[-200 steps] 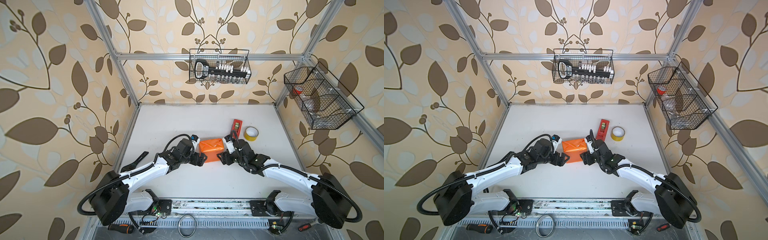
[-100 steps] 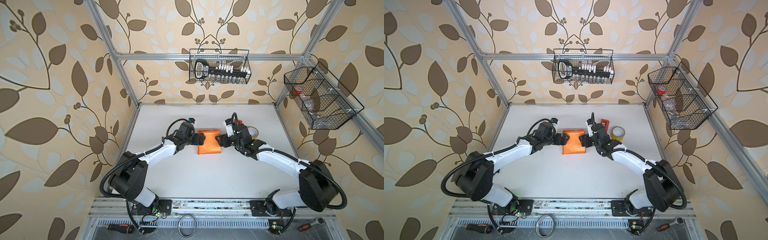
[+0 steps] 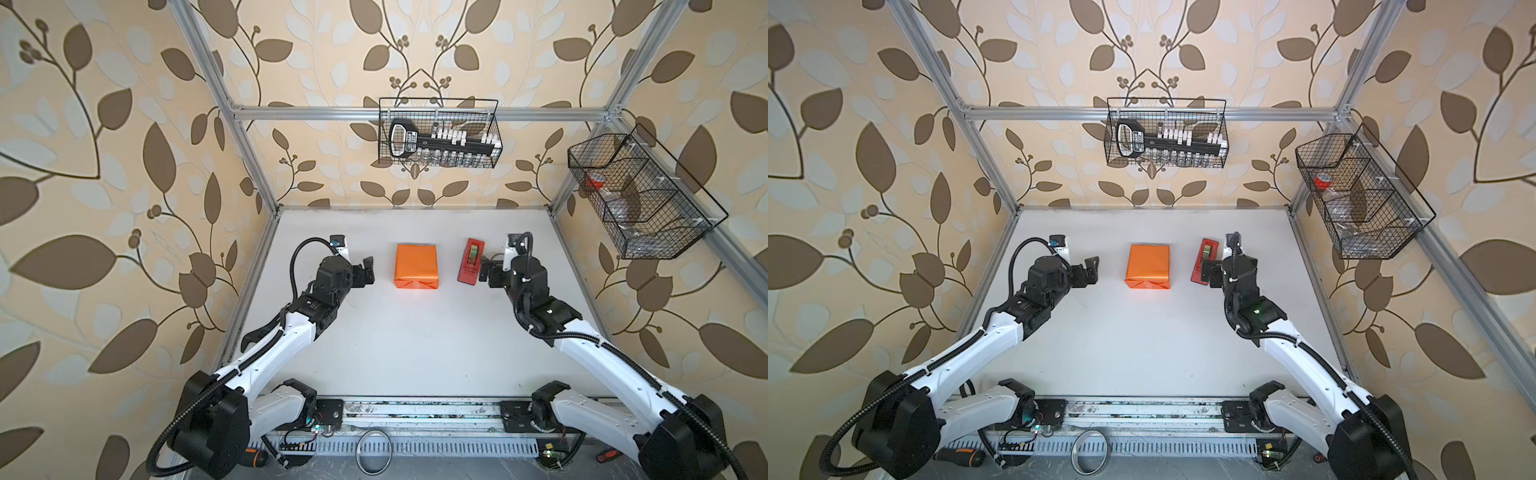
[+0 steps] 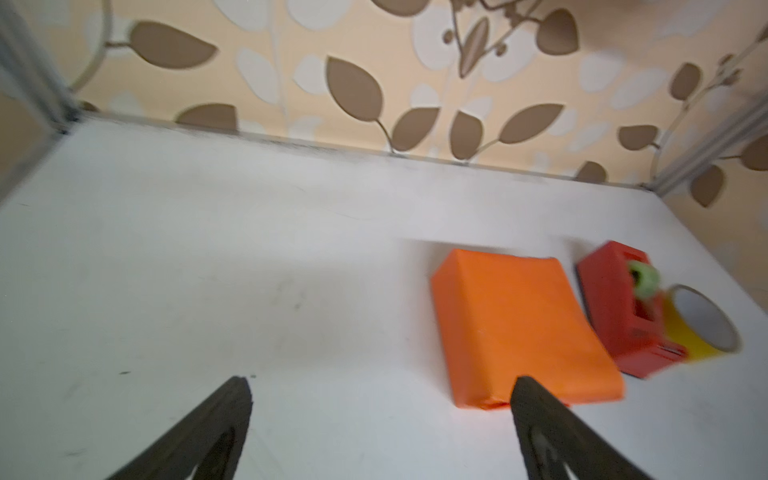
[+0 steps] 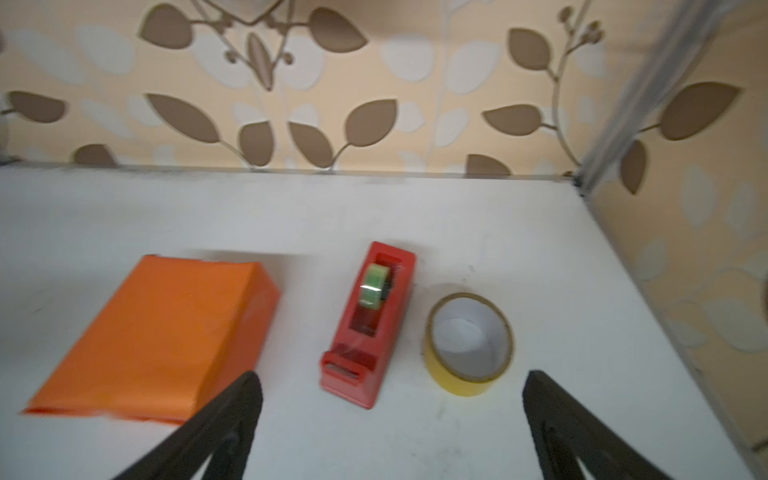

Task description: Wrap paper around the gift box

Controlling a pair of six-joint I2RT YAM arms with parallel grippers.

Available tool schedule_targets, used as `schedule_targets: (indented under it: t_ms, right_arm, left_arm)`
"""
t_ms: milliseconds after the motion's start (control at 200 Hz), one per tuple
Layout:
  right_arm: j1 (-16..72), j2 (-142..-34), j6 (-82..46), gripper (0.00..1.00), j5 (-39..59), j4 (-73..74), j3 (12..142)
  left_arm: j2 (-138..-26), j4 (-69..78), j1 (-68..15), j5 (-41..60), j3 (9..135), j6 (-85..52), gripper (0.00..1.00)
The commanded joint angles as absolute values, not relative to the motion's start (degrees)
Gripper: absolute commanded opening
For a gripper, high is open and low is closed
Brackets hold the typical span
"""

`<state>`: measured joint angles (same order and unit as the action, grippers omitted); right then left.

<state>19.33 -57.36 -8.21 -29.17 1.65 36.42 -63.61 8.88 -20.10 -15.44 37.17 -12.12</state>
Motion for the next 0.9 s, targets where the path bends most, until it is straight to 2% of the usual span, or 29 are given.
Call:
schedule_targets:
  t_ms: [0, 100, 255, 330, 685, 750, 810, 860, 895]
  right_arm:
    - [14.67, -56.06, -4.96, 1.00, -37.70, 8.62, 30.39]
    - [10.13, -56.64, -4.57, 1.00, -33.72, 17.59, 24.02]
    - [8.61, -63.39, -0.60, 1.00, -30.05, 35.49, 15.27]
    - [8.53, -66.87, 0.51, 1.00, -29.39, 37.06, 15.20]
    - [3.27, -66.69, -1.01, 1.00, -16.37, 45.52, 12.25]
    - [3.17, -67.78, -1.74, 1.00, -15.83, 46.58, 12.27]
    - [2.66, -73.16, -2.67, 1.00, -14.80, 58.60, 8.48]
    - [2.61, -79.85, -1.73, 1.00, -14.45, 70.47, 6.54]
    - [2.60, -76.97, -2.48, 1.00, -15.04, 61.59, 8.03]
  left_arm:
    - [-65.78, 13.10, -18.10, -28.04, 36.29, -4.24, 0.99]
    - [-70.46, 17.56, -15.66, -27.98, 33.85, 1.72, 0.99]
    - [-77.05, 27.64, -11.23, -20.07, 28.63, 4.37, 0.99]
    - [-78.92, 29.38, -9.45, -16.46, 27.86, 3.56, 0.99]
    - [-84.54, 40.68, -4.03, -7.50, 22.55, 0.71, 0.99]
    - [-87.21, 47.01, -3.18, -8.98, 21.05, 0.00, 0.99]
    - [-85.73, 41.98, -3.16, -8.73, 22.25, -0.66, 0.99]
    - [-86.29, 43.94, -3.12, -8.88, 21.79, -0.39, 0.99]
    - [-85.94, 42.82, -3.08, -8.85, 22.03, -0.59, 0.99]
